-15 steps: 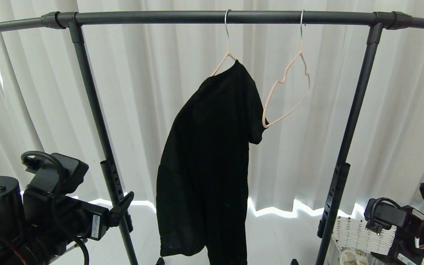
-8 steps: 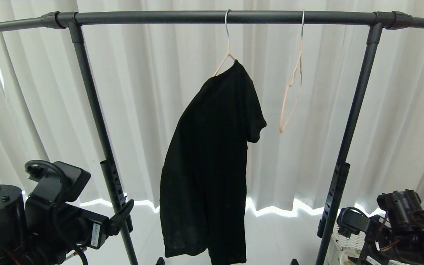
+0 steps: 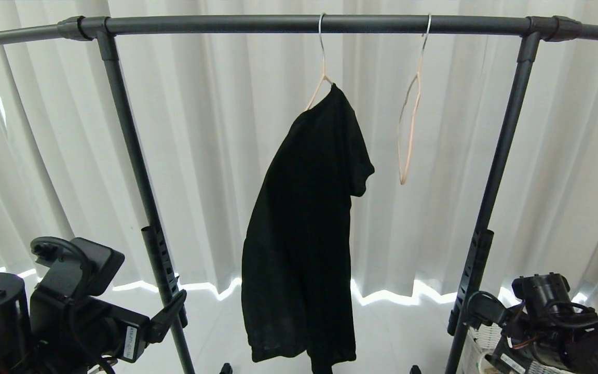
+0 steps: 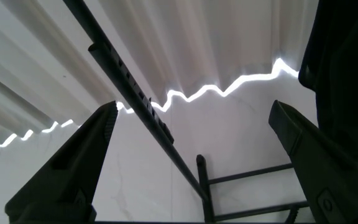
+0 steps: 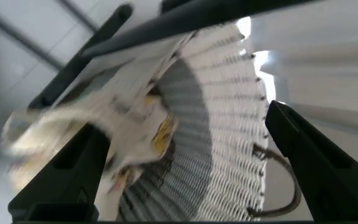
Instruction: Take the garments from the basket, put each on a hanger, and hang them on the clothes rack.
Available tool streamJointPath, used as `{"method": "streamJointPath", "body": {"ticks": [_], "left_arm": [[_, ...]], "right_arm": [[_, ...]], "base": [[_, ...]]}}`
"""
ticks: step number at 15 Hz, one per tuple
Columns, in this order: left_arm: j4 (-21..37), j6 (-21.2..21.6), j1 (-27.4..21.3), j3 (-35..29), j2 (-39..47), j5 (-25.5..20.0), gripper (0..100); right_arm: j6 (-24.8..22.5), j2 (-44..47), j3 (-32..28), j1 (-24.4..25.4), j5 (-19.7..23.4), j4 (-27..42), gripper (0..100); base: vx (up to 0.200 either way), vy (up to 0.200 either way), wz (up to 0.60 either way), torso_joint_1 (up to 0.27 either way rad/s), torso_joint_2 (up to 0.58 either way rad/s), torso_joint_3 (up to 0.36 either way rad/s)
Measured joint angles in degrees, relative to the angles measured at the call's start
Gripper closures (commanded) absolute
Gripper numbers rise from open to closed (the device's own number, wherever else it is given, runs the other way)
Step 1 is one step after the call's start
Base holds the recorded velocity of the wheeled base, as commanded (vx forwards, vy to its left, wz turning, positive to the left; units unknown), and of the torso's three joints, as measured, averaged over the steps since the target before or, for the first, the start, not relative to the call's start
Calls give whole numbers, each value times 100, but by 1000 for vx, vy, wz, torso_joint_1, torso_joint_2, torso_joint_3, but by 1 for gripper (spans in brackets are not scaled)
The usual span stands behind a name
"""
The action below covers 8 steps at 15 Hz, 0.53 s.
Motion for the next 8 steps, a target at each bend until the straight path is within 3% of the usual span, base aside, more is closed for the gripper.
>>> {"method": "streamJointPath", "body": {"ticks": [2, 8], "left_arm": [[0, 5, -2, 5, -32, 0, 0], [0, 22, 6, 20, -133, 7, 0]], "right_arm": [[77, 122, 63, -24, -219, -35, 100], [193, -129, 267, 20, -258, -24, 100]], "base": [[0, 0, 0, 0, 0, 0], [0, 0, 0, 0, 0, 0]]}}
